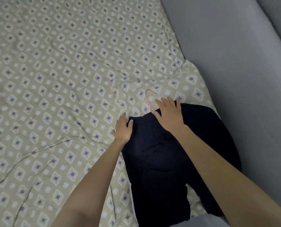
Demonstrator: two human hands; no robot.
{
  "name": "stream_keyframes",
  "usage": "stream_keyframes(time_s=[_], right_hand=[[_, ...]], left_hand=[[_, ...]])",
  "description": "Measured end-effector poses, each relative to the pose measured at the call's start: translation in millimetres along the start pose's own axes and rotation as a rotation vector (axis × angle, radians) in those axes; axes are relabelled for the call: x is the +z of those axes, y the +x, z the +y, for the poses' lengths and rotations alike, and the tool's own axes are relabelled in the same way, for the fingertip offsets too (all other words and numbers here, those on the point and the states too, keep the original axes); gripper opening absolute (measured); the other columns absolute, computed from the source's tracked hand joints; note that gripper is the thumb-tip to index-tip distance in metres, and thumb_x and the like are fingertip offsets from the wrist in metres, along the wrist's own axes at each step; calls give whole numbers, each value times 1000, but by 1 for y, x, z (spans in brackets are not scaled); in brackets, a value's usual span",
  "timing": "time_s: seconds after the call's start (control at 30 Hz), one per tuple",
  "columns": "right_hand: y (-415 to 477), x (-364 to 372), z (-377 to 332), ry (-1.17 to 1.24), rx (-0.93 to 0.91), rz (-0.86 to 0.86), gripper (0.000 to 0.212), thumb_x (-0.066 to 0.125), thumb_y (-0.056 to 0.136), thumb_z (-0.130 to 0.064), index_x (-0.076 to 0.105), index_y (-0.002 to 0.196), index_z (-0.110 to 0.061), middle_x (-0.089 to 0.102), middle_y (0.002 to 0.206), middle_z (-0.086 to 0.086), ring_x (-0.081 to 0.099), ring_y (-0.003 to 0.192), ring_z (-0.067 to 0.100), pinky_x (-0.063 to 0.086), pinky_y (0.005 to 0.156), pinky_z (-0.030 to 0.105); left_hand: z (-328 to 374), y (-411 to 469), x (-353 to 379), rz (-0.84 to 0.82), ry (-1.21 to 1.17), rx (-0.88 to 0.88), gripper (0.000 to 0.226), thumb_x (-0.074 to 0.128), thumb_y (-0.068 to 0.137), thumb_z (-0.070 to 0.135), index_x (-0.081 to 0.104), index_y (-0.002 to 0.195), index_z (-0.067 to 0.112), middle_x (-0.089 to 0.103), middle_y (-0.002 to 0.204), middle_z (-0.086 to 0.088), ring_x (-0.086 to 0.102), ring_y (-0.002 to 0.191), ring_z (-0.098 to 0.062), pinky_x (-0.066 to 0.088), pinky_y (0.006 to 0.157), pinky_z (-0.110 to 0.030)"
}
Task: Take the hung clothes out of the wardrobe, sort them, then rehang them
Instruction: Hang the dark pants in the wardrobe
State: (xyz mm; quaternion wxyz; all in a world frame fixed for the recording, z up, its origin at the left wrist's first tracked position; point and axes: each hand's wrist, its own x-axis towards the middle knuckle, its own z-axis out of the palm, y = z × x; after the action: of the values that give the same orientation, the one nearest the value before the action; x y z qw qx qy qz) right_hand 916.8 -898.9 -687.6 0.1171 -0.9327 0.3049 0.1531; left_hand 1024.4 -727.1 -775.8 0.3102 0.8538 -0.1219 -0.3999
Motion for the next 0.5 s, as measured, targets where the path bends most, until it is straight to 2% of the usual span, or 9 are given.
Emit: stream_keyframes(time_s=[0.13, 0.2, 0.27, 0.33, 0.4, 0.5], right_hand=[[6, 16, 6, -50, -1, 85, 53, 41, 102, -44, 44, 144, -11, 50, 140, 13, 44, 129, 34, 11, 119, 53], [5, 21, 6, -77, 2, 119, 50, 46, 101, -42, 51, 137, -7, 57, 129, 15, 51, 120, 36, 18, 117, 54], [4, 22, 4, -106, 8, 97, 49, 46, 101, -42, 52, 134, -6, 57, 126, 16, 51, 118, 37, 17, 117, 53], [3, 20, 2, -134, 11, 64, 49, 42, 102, -43, 53, 132, -6, 56, 127, 16, 50, 118, 36, 17, 116, 51], [1, 18, 2, -159, 11, 44, 48, 38, 103, -44, 54, 128, -7, 53, 128, 15, 47, 118, 34, 19, 115, 49], [-5, 15, 3, -169, 29, 39, 45, 38, 103, -44, 55, 122, -8, 52, 124, 13, 47, 114, 32, 25, 108, 45]], left_hand=[[-17, 10, 7, -132, -83, -87, 61, 33, 105, 45, 9, 158, 28, 29, 160, 0, 30, 146, -27, 15, 121, -52], [-22, 8, 10, -153, -18, -82, 58, 31, 105, 44, 15, 157, 24, 35, 158, 0, 36, 143, -28, 19, 120, -51], [-24, 4, 11, -118, 17, -40, 51, 32, 105, 41, 29, 152, 20, 45, 149, -1, 44, 136, -28, 27, 116, -49], [-24, -2, 11, -98, -49, -16, 46, 36, 105, 37, 38, 145, 15, 51, 141, -4, 49, 129, -25, 36, 111, -42], [-22, -9, 7, -71, -108, -15, 41, 39, 105, 35, 43, 139, 12, 54, 134, -5, 52, 122, -22, 40, 103, -32], [-19, -22, 1, -71, -120, -17, 38, 45, 104, 37, 46, 133, 12, 58, 123, -2, 56, 113, -20, 44, 97, -32]])
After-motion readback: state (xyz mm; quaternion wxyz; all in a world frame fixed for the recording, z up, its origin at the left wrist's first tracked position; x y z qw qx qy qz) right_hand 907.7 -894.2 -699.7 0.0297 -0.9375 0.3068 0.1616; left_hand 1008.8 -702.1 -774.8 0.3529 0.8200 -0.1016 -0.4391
